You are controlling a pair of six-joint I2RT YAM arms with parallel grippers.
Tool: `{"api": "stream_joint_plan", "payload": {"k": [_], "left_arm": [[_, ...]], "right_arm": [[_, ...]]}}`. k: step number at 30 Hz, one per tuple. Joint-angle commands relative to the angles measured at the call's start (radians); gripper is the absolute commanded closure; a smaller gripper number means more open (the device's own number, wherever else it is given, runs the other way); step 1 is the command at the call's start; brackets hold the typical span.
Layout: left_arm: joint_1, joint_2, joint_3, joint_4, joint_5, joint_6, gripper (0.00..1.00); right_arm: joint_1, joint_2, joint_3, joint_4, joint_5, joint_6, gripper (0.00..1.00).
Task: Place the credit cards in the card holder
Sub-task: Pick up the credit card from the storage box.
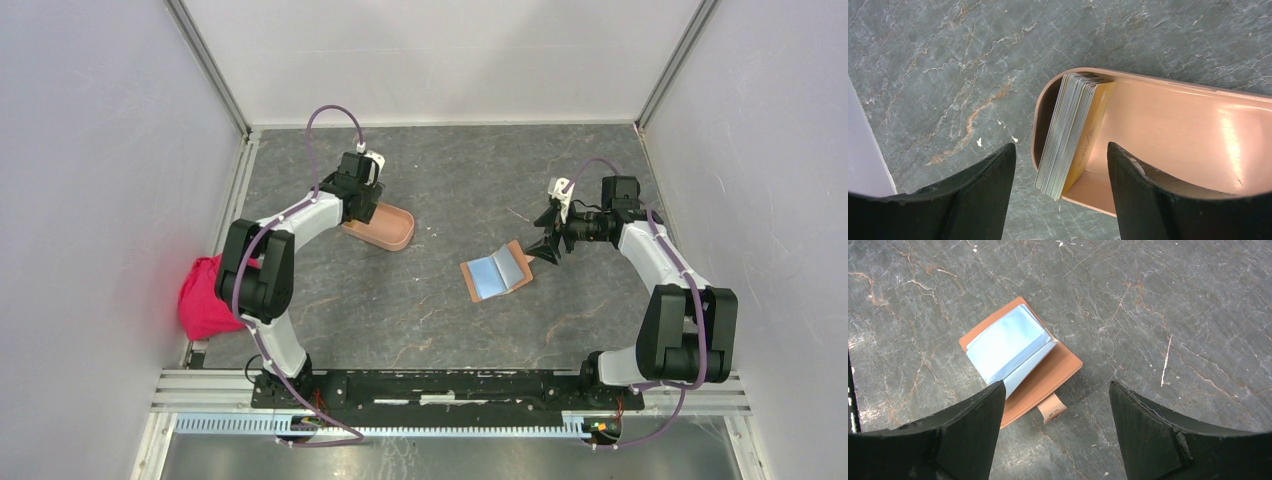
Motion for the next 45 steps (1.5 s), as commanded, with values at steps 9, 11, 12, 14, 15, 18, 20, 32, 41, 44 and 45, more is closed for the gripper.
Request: {"api": "stream_joint_plan", "payload": {"k": [9, 11, 12, 14, 15, 18, 20, 32, 41, 44, 45], "left_arm": [[0.0, 0.03, 0.019, 0.046, -0.056, 0.044, 0.27], [0.0, 0.035, 0.021, 0.049, -0.061, 0.043, 0.27], [0.0, 0.036, 0.023, 0.049, -0.063, 0.043, 0.27], [0.0, 0.035, 0.024, 0.052, -0.068, 0.043, 0.28], [0.001, 0.034, 0.024, 0.053, -0.07, 0.043, 0.29], [0.0, 0.029, 0.023, 0.06, -0.079, 0.04, 0.3], [0.0, 0.026, 0.021, 0.062, -0.082, 0.038, 0.31], [0.0, 0.013, 0.017, 0.068, -0.09, 0.032, 0.4], [0.0, -0.013, 0.011, 0.073, -0.085, 0.021, 0.42], [0.0, -0.018, 0.011, 0.073, -0.081, 0.018, 0.42], [0.001, -0.02, 0.011, 0.073, -0.08, 0.019, 0.42]], "right_arm": [[0.004, 0.01, -0.003, 0.012, -0.016, -0.001, 0.17], [0.004, 0.009, -0.003, 0.01, -0.016, -0.003, 0.17], [0.004, 0.009, -0.001, 0.011, -0.016, -0.005, 0.18], [0.003, 0.009, -0.001, 0.007, -0.018, -0.006, 0.17], [0.004, 0.008, -0.001, 0.007, -0.018, -0.007, 0.17], [0.003, 0.01, 0.0, 0.005, -0.019, -0.009, 0.17], [0.004, 0.01, 0.0, 0.004, -0.019, -0.009, 0.17], [0.004, 0.008, 0.002, -0.001, -0.019, -0.015, 0.17], [0.004, 0.007, 0.002, -0.004, -0.024, -0.017, 0.17], [0.004, 0.007, 0.002, -0.004, -0.023, -0.018, 0.17], [0.004, 0.007, 0.002, -0.004, -0.023, -0.018, 0.17]]}}
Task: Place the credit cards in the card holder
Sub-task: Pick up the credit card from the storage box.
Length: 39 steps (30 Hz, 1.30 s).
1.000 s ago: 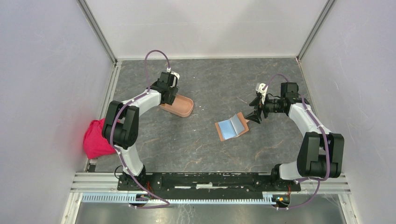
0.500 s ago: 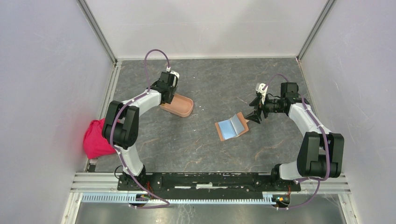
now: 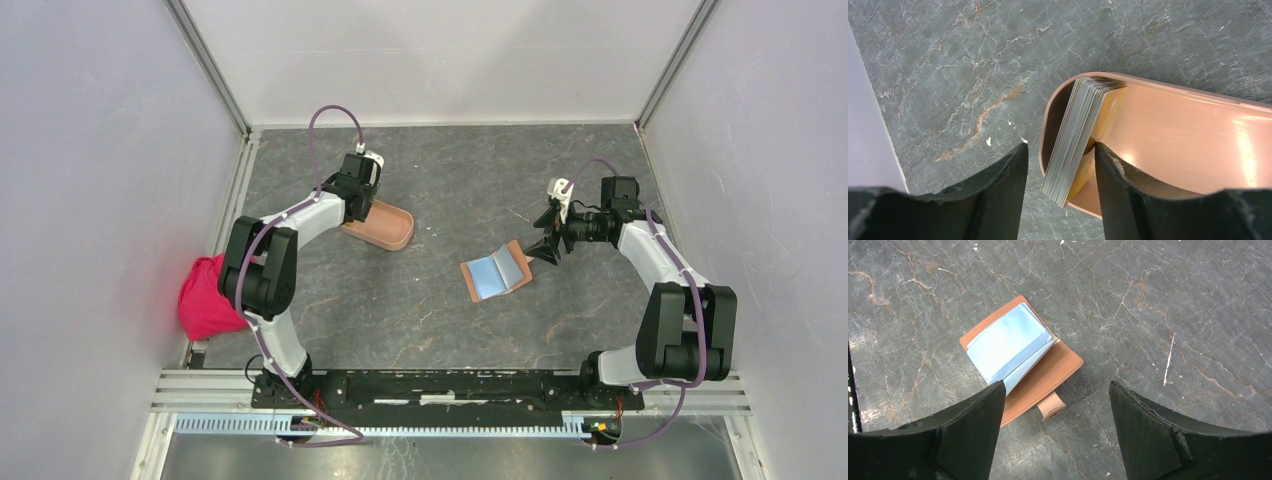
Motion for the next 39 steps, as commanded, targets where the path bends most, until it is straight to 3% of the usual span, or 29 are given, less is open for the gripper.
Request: {"api": "stream_joint_plan", "payload": {"k": [1, 18, 35, 39], "left_arm": [[0.001, -0.049, 0.011, 0.046, -0.011, 0.018, 0.42], [0.0, -0.071, 0.011, 0.046, 0.017, -0.002, 0.52], [-0.001, -0.081, 0.009, 0.046, 0.032, -0.015, 0.54], [-0.001, -0.074, 0.008, 0.048, 0.048, -0.01, 0.41]], "right_arm": [[0.002, -0.002, 0.004, -0.004, -0.023, -0.017, 0.18], [0.004, -0.006, 0.004, -0.008, -0.025, -0.02, 0.18], [0.005, -0.006, 0.005, -0.012, -0.026, -0.024, 0.17], [0.005, -0.006, 0.005, -0.012, -0.028, -0.026, 0.17]]}}
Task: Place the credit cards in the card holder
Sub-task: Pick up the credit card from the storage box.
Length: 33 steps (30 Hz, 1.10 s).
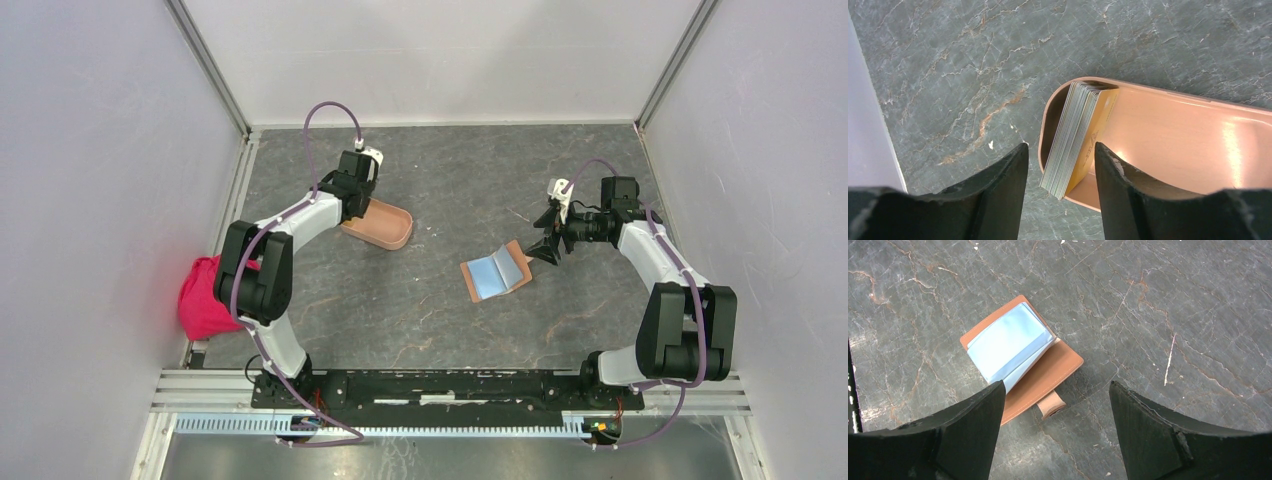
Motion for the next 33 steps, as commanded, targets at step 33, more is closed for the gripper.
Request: {"api": "stream_joint_plan", "payload": {"k": [33], "left_arm": [[-0.001, 0.006, 0.021, 0.04, -0.057, -0.004, 0.5]], "right_arm": [[0.006, 0.001, 0.008, -0.017, -0.032, -0.031, 0.17]]}}
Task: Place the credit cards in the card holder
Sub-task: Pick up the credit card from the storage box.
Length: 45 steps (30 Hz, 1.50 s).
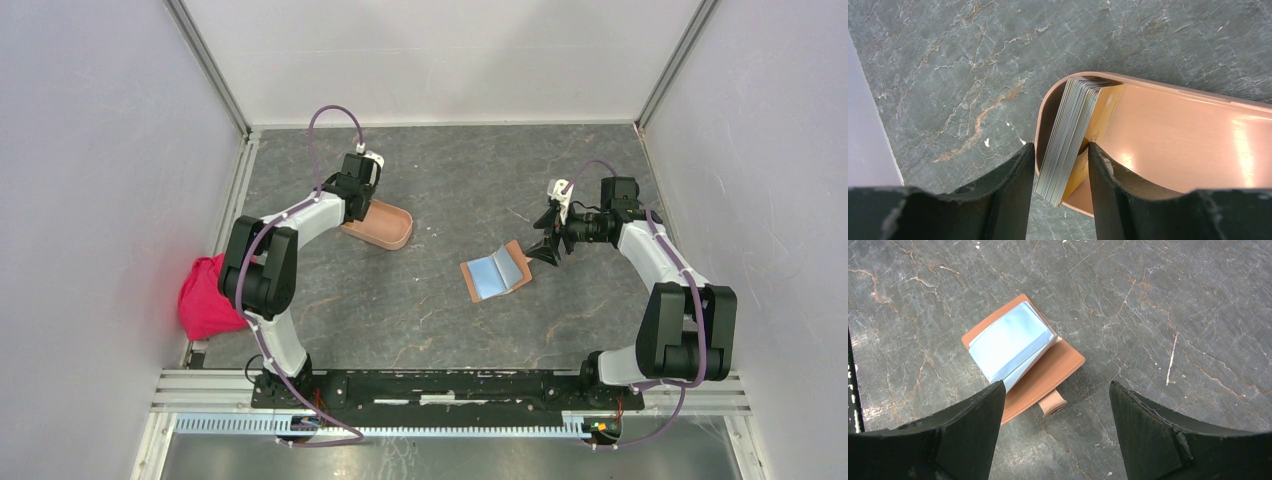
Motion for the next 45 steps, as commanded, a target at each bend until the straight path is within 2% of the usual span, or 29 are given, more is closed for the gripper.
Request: {"api": "stream_joint_plan", "payload": {"k": [1, 30, 38, 45], "left_arm": [[-0.001, -0.041, 0.016, 0.045, -0.04, -0.006, 0.5], [-0.01, -0.078, 0.016, 0.048, -0.025, -0.023, 0.64], [-0.01, -0.081, 0.016, 0.047, -0.023, -0.025, 0.74], [-0.013, -0.087, 0.016, 0.047, -0.02, -0.029, 0.74]], "right_arm": [[0.006, 0.002, 0.008, -0.009, -0.032, -0.025, 0.17], [0.007, 0.0, 0.009, -0.016, -0.03, -0.033, 0.17], [0.008, 0.0, 0.012, -0.017, -0.03, -0.035, 0.17], [0.009, 0.002, 0.011, -0.019, -0.03, -0.036, 0.17]]}}
